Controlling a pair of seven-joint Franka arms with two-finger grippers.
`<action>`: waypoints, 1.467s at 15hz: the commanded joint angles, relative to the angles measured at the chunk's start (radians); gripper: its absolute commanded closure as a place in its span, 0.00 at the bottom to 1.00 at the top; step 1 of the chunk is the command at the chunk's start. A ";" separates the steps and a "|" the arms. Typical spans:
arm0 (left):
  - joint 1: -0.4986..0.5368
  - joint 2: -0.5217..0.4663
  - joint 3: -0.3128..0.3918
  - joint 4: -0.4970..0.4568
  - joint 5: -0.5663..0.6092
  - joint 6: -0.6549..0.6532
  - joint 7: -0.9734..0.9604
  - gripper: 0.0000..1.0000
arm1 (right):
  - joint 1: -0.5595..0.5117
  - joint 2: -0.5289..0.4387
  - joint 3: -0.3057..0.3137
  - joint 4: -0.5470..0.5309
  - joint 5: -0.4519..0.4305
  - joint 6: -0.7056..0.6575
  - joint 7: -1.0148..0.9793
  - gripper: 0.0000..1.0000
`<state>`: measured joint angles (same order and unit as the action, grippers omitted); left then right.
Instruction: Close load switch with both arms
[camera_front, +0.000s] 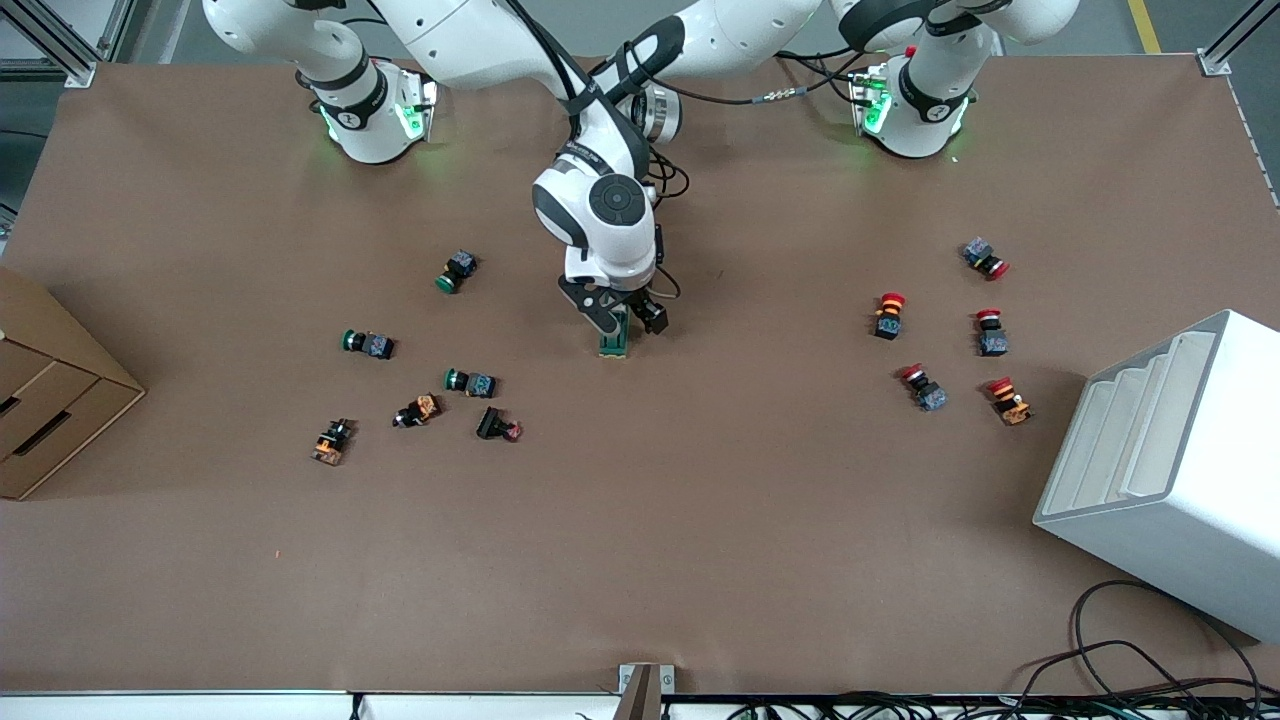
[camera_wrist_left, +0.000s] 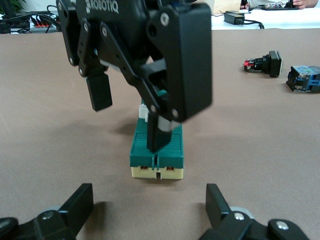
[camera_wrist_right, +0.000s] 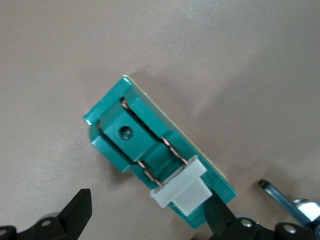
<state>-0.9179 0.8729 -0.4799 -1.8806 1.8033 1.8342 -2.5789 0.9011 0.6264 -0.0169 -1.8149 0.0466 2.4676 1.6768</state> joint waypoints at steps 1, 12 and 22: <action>-0.012 0.014 0.004 0.018 0.008 -0.015 -0.020 0.01 | -0.024 -0.002 -0.003 0.009 -0.007 0.024 0.009 0.00; -0.012 0.015 0.003 0.018 0.005 -0.013 -0.021 0.01 | -0.061 -0.040 -0.018 0.060 -0.008 0.013 0.001 0.00; -0.010 0.012 0.003 0.021 0.004 -0.013 -0.021 0.00 | -0.097 -0.034 -0.020 0.062 -0.028 0.014 -0.057 0.00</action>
<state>-0.9182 0.8732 -0.4800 -1.8758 1.8032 1.8335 -2.5862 0.8203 0.5897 -0.0419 -1.7538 0.0346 2.4688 1.6393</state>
